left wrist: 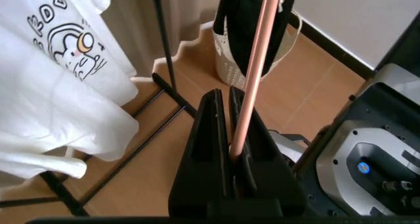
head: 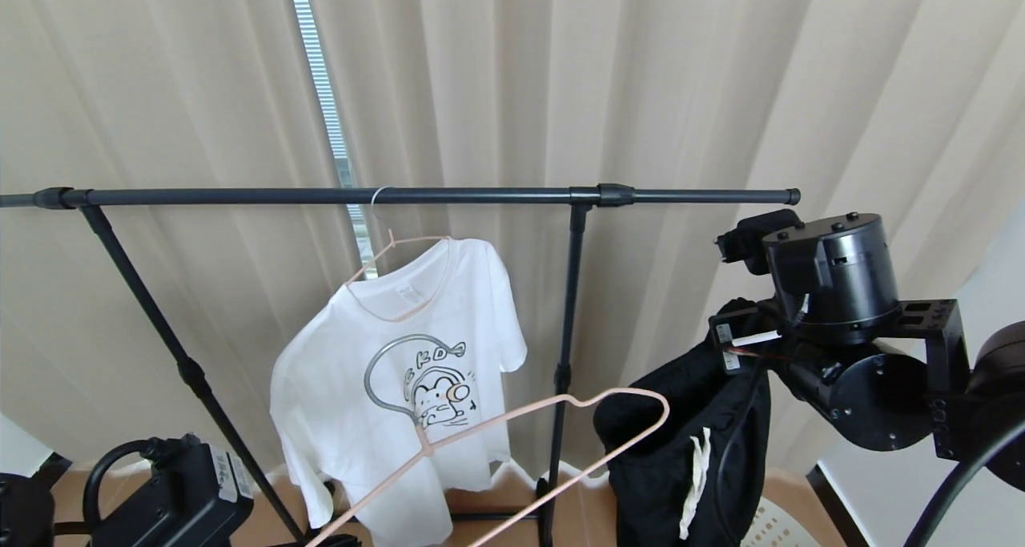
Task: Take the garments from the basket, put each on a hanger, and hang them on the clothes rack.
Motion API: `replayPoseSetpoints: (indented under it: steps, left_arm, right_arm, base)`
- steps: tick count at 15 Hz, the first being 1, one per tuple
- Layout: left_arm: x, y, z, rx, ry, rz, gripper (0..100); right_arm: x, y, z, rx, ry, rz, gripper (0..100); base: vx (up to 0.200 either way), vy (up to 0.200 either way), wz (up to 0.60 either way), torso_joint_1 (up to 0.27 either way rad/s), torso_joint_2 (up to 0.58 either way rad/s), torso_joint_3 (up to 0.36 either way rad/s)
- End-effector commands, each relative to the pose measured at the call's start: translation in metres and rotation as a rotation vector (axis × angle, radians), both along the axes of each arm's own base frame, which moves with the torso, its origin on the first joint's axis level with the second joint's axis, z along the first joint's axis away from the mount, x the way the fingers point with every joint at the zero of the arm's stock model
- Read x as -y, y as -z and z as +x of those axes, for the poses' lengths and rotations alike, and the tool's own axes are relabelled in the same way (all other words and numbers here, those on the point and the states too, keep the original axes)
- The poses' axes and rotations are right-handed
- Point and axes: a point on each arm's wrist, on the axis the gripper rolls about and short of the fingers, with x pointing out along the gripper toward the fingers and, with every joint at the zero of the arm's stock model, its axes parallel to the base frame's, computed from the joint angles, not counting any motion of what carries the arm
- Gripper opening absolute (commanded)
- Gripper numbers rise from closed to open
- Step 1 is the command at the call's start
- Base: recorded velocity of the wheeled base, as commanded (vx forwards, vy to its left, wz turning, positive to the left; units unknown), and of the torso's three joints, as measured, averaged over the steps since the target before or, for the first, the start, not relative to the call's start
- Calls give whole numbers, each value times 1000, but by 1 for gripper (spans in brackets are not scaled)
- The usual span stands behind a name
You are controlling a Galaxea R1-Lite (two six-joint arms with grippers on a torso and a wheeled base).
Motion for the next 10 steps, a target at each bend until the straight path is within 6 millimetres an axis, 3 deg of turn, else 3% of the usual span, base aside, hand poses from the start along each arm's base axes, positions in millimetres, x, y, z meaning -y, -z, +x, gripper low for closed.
replayPoseSetpoints:
  steps: [1, 6, 10]
  left_arm:
    - [8, 3, 1, -17, 44, 16, 0]
    - [38, 5, 34, 7, 42, -2, 0]
    - [46, 13, 43, 8, 32, -11, 0]
  right_arm:
    - [-8, 8, 2, -19, -16, -17, 0]
    - [-15, 0, -10, 1, -56, -10, 0]
    - [-18, -9, -23, 18, -95, -2, 0]
  base:
    - [0, 0, 0, 0, 0, 0]
    - [0, 0, 0, 0, 0, 0]
    - [0, 0, 0, 0, 0, 0]
